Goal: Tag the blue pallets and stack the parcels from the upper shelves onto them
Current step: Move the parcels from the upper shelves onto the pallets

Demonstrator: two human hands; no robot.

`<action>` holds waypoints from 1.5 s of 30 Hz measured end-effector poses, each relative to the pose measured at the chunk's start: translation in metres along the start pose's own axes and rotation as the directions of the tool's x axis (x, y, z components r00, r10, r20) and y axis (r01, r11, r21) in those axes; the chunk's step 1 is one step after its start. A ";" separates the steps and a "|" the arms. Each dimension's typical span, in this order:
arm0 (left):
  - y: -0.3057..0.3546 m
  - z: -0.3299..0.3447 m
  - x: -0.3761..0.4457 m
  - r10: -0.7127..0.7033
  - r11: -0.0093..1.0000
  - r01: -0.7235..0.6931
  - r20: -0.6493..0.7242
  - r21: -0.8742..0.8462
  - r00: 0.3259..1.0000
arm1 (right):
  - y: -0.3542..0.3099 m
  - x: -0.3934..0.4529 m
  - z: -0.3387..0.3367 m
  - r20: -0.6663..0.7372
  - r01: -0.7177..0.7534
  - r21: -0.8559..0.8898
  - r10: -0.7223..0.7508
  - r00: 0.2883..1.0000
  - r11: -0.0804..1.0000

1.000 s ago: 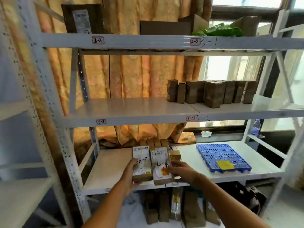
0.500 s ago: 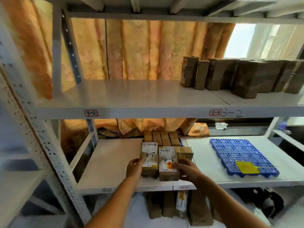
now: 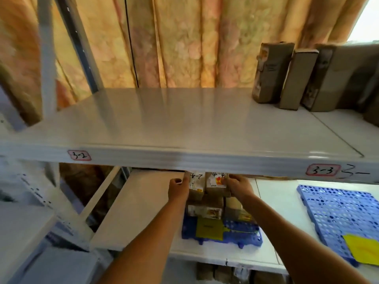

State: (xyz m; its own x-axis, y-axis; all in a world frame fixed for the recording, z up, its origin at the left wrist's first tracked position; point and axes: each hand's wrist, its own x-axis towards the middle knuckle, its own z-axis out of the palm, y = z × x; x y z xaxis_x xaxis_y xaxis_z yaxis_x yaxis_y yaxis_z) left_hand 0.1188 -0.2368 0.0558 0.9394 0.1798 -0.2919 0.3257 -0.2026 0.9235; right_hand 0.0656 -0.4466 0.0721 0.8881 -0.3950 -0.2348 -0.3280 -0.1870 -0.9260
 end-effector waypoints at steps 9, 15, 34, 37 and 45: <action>0.002 0.015 0.026 -0.004 0.983 -0.010 0.077 0.181 0.997 | 0.002 0.027 0.005 -0.040 0.062 -0.252 -0.074 0.996 0.966; 0.006 0.010 0.027 0.008 0.971 -0.054 0.192 0.234 0.981 | -0.004 0.019 0.009 -0.058 0.033 -0.246 -0.049 0.997 0.969; 0.024 -0.034 -0.062 0.091 0.988 -0.108 0.145 0.111 0.985 | 0.015 -0.127 -0.071 -0.203 0.087 -0.267 -0.144 0.969 0.960; 0.023 -0.059 -0.095 0.240 0.960 -0.263 0.197 0.097 0.951 | 0.013 -0.175 -0.091 -0.216 0.060 -0.351 -0.143 0.966 0.935; 0.057 -0.142 -0.237 0.453 0.708 -0.588 0.387 0.392 0.803 | -0.035 -0.309 -0.071 -0.168 0.183 -0.466 -0.289 0.942 0.866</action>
State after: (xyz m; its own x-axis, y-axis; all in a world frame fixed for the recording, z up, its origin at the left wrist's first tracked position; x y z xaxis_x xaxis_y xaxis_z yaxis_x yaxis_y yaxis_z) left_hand -0.1005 -0.1544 0.2131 0.9436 -0.3194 0.0875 -0.2795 -0.6261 0.7279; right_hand -0.2204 -0.3819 0.1986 0.8779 -0.4690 0.0964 -0.2716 -0.6534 -0.7066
